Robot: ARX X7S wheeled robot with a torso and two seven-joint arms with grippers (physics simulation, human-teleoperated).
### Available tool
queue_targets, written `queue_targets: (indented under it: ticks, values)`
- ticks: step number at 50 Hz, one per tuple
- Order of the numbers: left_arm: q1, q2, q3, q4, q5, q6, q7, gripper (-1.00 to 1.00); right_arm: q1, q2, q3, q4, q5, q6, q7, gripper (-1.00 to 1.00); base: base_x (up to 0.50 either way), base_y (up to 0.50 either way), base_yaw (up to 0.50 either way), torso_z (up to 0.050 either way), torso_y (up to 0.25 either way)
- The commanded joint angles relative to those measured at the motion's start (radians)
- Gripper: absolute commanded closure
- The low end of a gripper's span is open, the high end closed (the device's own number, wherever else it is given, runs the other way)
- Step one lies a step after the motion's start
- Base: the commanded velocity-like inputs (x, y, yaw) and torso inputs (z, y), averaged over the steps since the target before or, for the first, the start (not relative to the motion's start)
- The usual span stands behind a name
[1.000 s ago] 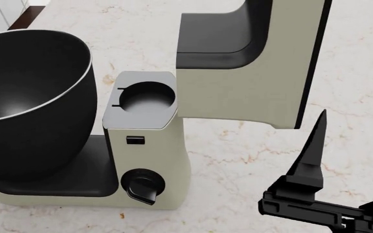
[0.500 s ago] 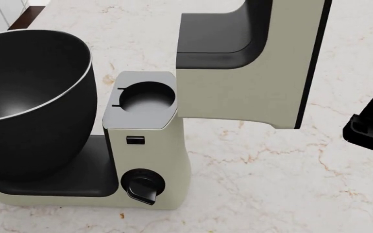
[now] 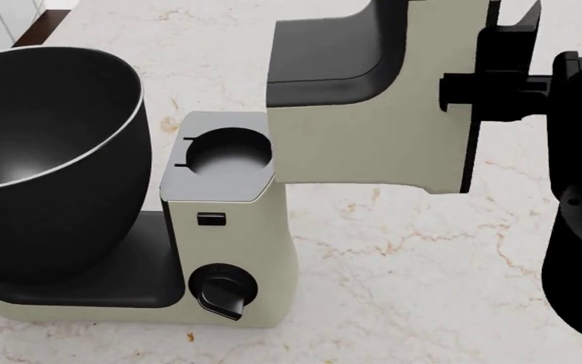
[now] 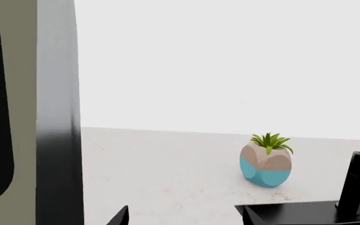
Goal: Close the stand mixer head.
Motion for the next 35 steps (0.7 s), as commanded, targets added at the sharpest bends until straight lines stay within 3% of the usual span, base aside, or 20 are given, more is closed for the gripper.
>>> queue_targets:
  ticks: [1, 9, 16, 35]
  values:
    - [0.001, 0.005, -0.032, 0.033, -0.021, -0.034, 0.049, -1.00, 0.178, -0.093, -0.207, 0.161, -0.012, 0.038, -0.156, -1.00, 0.01, 0.00, 0.01, 0.000, 0.000]
    - [-0.004, 0.000, -0.051, 0.035, -0.048, -0.040, 0.048, -1.00, 0.223, -0.143, -0.288, 0.212, 0.004, -0.005, -0.255, -1.00, 0.01, 0.00, 0.01, 0.000, 0.000]
    - [0.024, -0.001, -0.069, 0.046, -0.071, 0.003, 0.070, -1.00, 0.271, -0.260, -0.440, 0.302, -0.042, -0.035, -0.289, -1.00, 0.01, 0.00, 0.01, 0.000, 0.000]
    - [0.078, -0.025, -0.143, 0.133, -0.183, 0.061, 0.118, -1.00, 0.322, -0.513, -1.028, 0.684, -0.132, -0.059, -0.482, -1.00, 0.00, 0.00, 0.00, 0.000, 0.000]
